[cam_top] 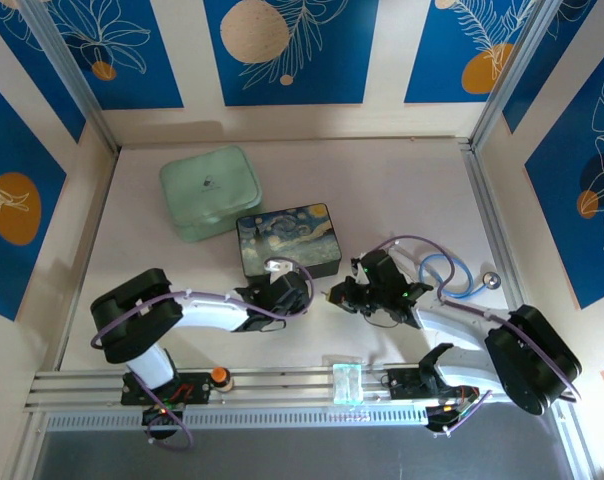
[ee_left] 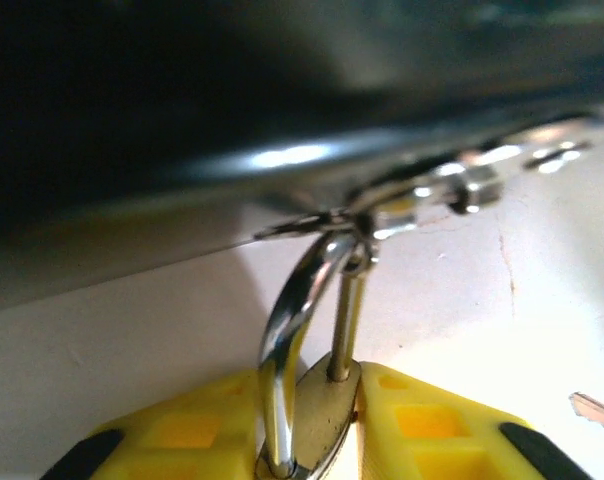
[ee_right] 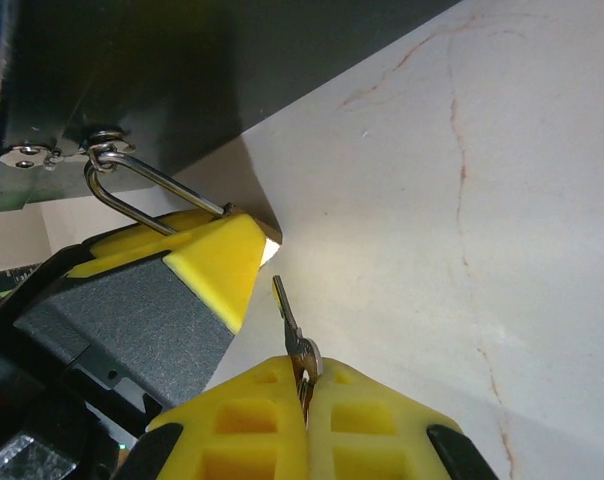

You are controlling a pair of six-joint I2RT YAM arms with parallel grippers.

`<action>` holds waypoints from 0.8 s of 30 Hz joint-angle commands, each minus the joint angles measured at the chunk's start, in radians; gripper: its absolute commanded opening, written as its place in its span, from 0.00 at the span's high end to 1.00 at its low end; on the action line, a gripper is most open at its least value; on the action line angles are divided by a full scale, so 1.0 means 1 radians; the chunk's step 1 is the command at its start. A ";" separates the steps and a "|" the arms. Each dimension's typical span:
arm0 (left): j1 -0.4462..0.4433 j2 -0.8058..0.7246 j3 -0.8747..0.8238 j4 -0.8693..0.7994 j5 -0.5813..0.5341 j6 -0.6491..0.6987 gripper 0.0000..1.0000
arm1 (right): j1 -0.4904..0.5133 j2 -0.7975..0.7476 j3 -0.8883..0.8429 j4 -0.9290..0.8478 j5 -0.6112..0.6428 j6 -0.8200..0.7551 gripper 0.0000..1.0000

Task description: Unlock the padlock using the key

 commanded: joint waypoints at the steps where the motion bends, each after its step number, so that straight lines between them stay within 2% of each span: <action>1: -0.003 -0.003 -0.012 0.042 -0.004 -0.003 0.81 | 0.009 0.021 0.001 0.037 -0.015 0.020 1.00; 6: 0.005 -0.048 -0.045 0.081 0.006 -0.066 0.87 | 0.015 0.027 -0.034 0.118 -0.028 0.079 1.00; 11: 0.018 -0.058 -0.129 0.265 0.043 -0.187 0.94 | 0.027 0.017 -0.079 0.173 -0.027 0.175 1.00; 18: 0.015 -0.065 -0.207 0.436 0.059 -0.336 0.94 | 0.069 -0.026 -0.125 0.200 0.021 0.250 1.00; 22: 0.013 -0.113 -0.221 0.424 0.048 -0.403 0.93 | 0.129 -0.045 -0.152 0.256 0.040 0.269 1.00; 24: 0.013 -0.127 -0.235 0.447 0.043 -0.433 0.94 | 0.120 -0.039 -0.174 0.311 0.023 0.265 1.00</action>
